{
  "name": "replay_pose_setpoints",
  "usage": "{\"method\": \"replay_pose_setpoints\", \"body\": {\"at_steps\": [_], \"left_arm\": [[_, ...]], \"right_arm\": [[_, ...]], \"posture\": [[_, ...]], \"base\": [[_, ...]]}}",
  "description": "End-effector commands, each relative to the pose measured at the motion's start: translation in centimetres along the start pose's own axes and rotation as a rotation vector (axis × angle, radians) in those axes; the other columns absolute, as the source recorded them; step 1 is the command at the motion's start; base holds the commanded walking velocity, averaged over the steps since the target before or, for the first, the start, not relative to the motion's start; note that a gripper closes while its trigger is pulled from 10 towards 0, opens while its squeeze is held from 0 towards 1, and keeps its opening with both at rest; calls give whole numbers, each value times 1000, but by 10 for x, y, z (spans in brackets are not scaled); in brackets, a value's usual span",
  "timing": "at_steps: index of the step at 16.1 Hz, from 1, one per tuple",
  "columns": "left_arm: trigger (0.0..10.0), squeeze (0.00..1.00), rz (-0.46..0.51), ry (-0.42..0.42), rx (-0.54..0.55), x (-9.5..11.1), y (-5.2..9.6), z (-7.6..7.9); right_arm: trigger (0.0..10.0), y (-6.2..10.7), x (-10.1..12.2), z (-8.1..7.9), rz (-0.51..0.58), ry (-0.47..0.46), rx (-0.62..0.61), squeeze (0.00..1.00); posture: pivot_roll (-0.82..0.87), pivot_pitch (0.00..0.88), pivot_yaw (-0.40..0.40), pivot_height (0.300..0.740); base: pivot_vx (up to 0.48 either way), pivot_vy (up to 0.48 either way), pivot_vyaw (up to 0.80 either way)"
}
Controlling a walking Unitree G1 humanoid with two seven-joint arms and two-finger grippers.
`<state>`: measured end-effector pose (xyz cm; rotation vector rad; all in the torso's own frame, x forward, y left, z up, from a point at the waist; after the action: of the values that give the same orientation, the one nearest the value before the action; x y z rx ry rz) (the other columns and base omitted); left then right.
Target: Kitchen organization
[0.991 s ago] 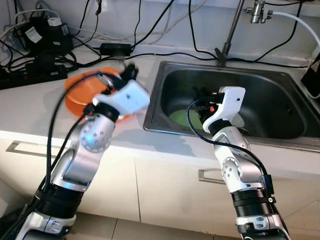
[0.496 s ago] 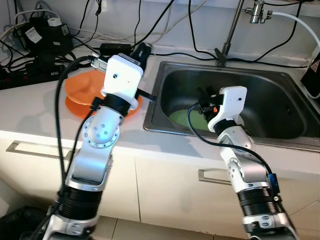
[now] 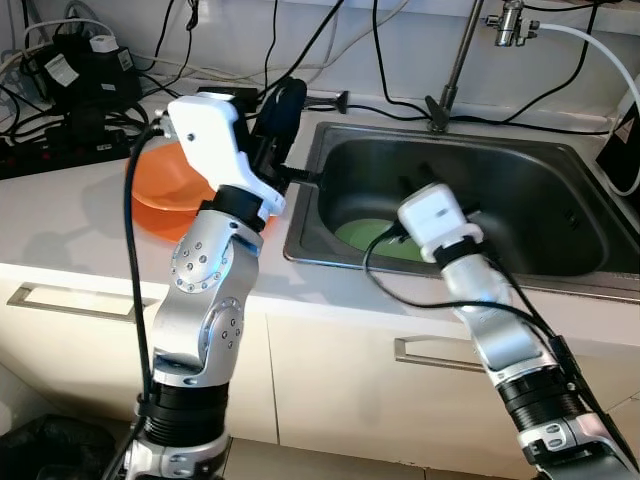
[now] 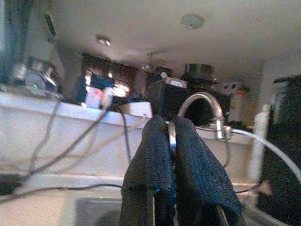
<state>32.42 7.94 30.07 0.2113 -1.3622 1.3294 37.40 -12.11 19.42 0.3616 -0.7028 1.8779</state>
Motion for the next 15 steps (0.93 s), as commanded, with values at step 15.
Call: {"method": "replay_pose_setpoints", "body": {"at_steps": [15], "left_arm": [[10000, 0, -66, 239, 32, -14, 6, -8]], "right_arm": [[10000, -7, -8, -2, -165, -1111, -142, 0]], "posture": [[54, 21, -15, 740]], "base": [[0, 0, 0]]}}
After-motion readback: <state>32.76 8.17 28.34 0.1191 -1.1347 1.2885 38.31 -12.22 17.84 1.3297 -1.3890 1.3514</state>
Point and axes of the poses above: a point about 5 cm out from each wrist's last joint towards the gripper, its own y axis pointing back from the gripper into the wrist, its own x axis along the axis of the wrist's last joint, z = x × y, the point moved 3 cm from there along -y, pointing out of the wrist towards the gripper, and after that the axes turned 12 degrees about y, right-handed, at the moved point
